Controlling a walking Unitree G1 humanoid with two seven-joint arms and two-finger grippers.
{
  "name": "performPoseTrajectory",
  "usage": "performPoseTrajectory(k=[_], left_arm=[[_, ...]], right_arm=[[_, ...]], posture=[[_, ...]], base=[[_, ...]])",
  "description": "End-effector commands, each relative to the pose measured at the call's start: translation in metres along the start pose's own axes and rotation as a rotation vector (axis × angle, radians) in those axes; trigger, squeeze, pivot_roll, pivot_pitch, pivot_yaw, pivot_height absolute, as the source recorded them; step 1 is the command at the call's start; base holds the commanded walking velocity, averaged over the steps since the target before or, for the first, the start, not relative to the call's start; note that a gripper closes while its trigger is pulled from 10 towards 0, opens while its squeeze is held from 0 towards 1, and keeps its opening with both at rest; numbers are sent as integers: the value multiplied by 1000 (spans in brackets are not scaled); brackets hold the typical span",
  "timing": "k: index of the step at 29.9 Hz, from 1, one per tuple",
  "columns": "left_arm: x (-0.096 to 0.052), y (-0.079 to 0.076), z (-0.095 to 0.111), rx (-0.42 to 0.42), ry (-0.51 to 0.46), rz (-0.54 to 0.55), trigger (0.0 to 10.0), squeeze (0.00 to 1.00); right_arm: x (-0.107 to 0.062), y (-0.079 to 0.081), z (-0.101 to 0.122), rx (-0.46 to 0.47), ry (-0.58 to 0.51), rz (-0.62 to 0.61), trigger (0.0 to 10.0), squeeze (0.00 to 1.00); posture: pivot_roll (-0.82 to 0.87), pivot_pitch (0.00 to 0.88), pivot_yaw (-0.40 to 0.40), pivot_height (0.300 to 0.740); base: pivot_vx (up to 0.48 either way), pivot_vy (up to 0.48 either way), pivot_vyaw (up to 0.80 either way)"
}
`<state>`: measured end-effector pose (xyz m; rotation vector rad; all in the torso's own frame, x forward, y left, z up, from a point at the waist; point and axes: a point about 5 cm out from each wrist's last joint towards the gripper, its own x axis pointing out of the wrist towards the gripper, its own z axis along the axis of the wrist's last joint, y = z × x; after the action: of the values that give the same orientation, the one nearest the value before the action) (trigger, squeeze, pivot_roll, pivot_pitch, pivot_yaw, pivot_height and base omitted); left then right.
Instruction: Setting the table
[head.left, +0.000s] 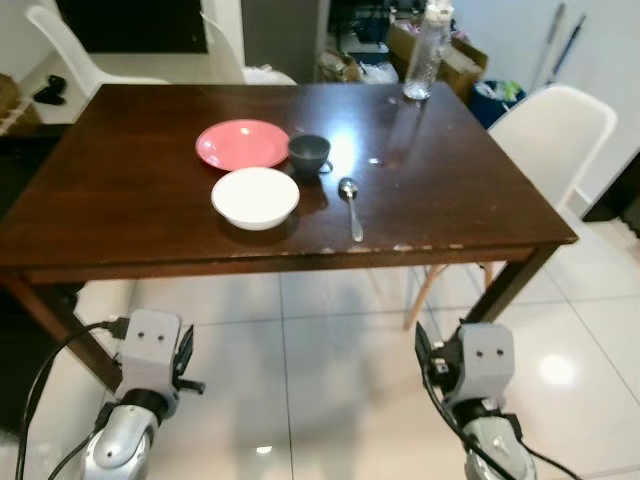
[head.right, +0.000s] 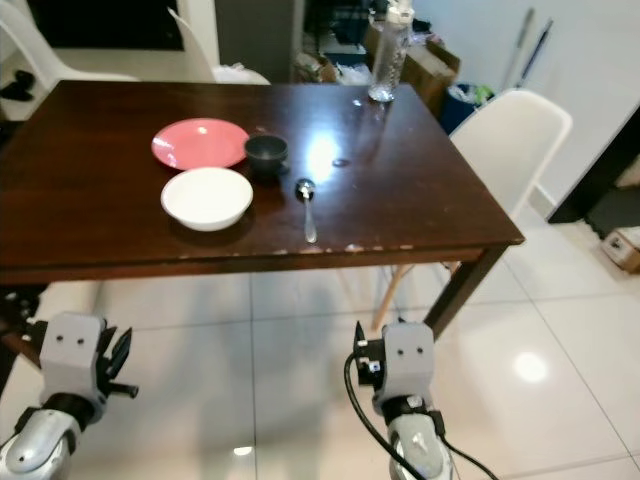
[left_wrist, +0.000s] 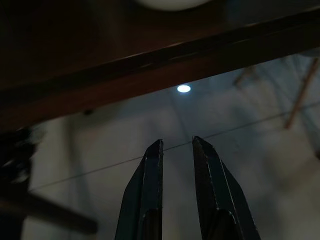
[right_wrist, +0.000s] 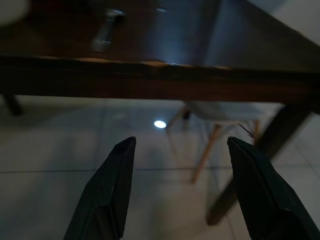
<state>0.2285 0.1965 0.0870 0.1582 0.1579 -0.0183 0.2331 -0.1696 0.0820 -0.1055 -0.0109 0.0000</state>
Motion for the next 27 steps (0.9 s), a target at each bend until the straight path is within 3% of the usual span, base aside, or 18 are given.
performPoseTrajectory(k=[1,15,27], left_arm=[[-1,-2,-3,9,14,-10,10000,0],[-1,-3,-6,12,23,-13,10000,0],[-1,1,-21,27,72,-1,10000,0]], right_arm=[[-3,-3,-8,-1,42,-6,10000,0],[-3,-3,-12,-3,57,-7,10000,0],[-4,-14,-30,-36,126,-33,10000,0]], posture=[[-36,20,32,740],[-36,23,34,740],[-38,26,34,740]], base=[[0,0,-800],[0,0,-800],[0,0,-800]])
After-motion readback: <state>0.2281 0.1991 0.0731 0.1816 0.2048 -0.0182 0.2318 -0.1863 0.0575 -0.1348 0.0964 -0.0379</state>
